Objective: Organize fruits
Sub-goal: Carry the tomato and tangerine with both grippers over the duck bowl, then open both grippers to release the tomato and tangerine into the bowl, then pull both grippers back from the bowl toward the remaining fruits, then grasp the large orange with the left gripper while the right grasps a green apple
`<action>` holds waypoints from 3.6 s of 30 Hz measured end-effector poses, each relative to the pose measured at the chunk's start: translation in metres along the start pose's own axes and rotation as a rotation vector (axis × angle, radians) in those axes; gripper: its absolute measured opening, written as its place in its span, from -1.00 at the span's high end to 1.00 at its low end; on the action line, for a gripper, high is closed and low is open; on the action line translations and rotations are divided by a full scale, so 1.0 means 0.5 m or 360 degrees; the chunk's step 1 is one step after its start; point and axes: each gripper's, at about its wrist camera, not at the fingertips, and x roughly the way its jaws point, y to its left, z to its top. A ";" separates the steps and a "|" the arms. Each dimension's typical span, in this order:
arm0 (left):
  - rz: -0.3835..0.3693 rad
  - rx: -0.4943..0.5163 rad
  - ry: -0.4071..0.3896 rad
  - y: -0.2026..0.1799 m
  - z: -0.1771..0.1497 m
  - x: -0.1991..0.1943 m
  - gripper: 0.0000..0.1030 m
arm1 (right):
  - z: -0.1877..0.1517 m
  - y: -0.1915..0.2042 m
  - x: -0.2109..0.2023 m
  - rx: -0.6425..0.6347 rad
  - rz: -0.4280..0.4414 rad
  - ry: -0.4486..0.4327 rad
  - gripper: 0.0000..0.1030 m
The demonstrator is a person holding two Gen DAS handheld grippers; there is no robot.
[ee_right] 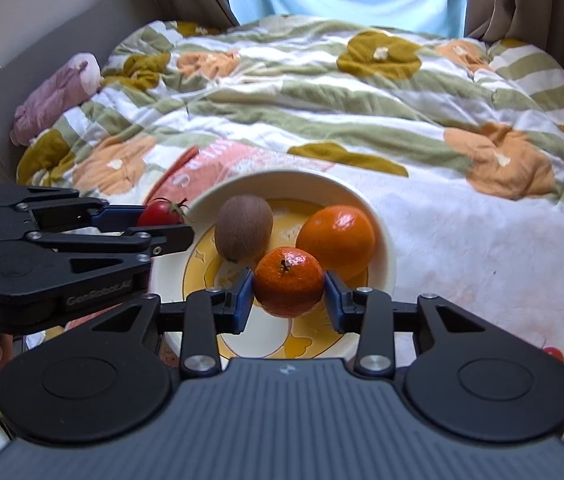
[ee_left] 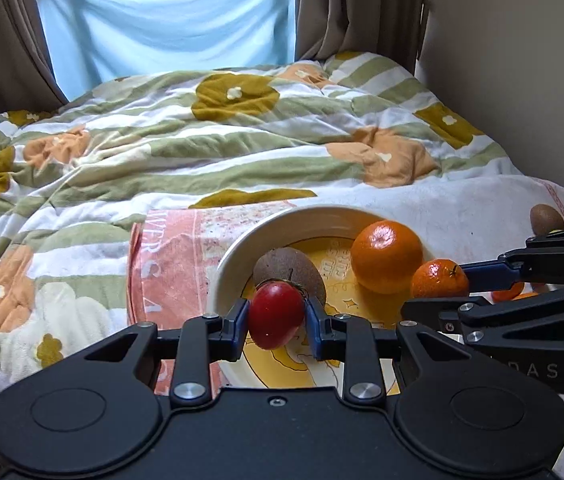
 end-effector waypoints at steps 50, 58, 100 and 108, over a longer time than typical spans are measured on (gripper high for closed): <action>0.0110 -0.0057 -0.0155 0.033 -0.050 -0.124 -0.90 | -0.034 -0.010 0.049 -0.0214 0.0044 -0.0032 -1.00; 0.0138 -0.0128 -0.0188 0.023 -0.036 -0.160 -0.90 | -0.037 -0.005 -0.004 -0.0226 0.0006 -0.0093 -1.00; -0.0035 -0.0091 -0.0367 -0.349 0.014 -0.248 -0.90 | -0.160 -0.329 -0.394 0.0104 -0.0322 -0.0402 -1.00; 0.0054 -0.0118 -0.0294 -0.427 -0.024 -0.140 -0.89 | -0.184 -0.403 -0.295 0.0030 -0.0186 -0.0355 -1.00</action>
